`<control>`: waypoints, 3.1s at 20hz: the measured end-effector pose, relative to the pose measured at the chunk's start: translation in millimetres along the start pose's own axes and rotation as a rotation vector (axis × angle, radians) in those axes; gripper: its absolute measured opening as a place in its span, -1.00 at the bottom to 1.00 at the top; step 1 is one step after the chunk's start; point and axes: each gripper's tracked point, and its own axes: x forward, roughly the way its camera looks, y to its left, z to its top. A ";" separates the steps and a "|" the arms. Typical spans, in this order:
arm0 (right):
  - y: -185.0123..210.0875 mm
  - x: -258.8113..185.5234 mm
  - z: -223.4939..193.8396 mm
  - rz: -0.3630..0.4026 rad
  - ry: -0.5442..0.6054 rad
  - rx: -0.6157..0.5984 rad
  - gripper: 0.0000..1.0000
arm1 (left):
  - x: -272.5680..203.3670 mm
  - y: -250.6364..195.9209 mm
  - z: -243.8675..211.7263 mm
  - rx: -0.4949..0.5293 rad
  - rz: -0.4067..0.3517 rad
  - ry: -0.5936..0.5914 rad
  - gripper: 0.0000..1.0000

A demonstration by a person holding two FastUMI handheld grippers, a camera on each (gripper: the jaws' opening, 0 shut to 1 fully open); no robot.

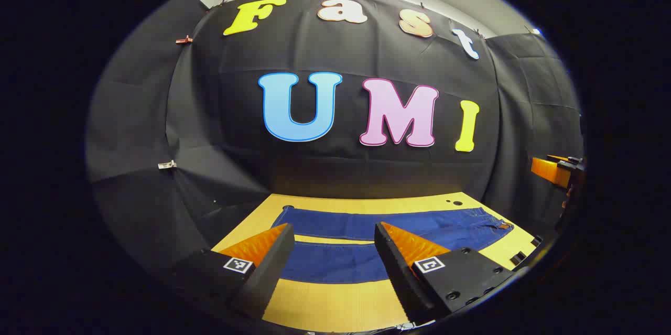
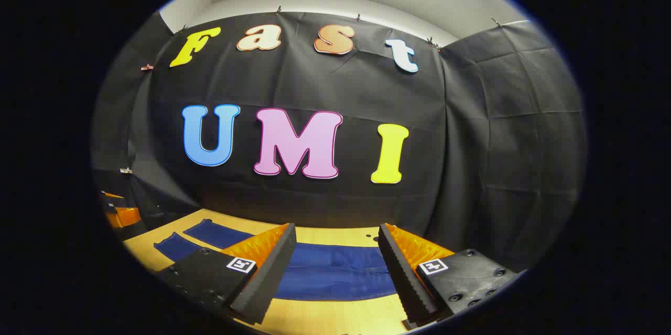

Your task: Grasp the waist and the cuffs of the jeans and fold them to make the two legs overlap; first hold the waist and fold one-third of the jeans toward the cuffs, then hold the cuffs and fold the remaining one-third in the same direction to finish folding.

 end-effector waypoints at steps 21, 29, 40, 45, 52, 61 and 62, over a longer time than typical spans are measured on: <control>-16.9 54.3 -2.9 -0.002 -0.001 -0.044 0.89 | 64.5 70.8 0.0 0.308 -0.015 0.014 0.96; -62.3 67.3 -16.6 -0.046 0.069 -0.136 0.93 | 108.8 168.1 -122.3 0.839 -0.215 0.377 0.96; -130.2 75.7 -63.8 -0.159 0.189 -0.211 0.93 | 152.9 230.5 -260.4 1.404 -0.435 0.674 0.96; -156.4 87.4 -77.6 -0.182 0.213 -0.317 0.93 | 176.0 229.2 -263.5 1.433 -0.470 0.684 0.84; -202.2 115.7 -110.0 -0.216 0.273 -0.442 0.92 | 176.0 230.5 -280.6 1.344 -0.495 0.819 -0.31; -234.3 145.2 -179.5 0.103 0.383 -0.924 0.92 | 180.9 225.0 -285.0 1.195 -0.514 0.904 -0.88; -236.8 144.2 -196.1 0.167 0.431 -0.996 0.92 | 181.3 224.6 -284.6 1.199 -0.517 0.904 -0.89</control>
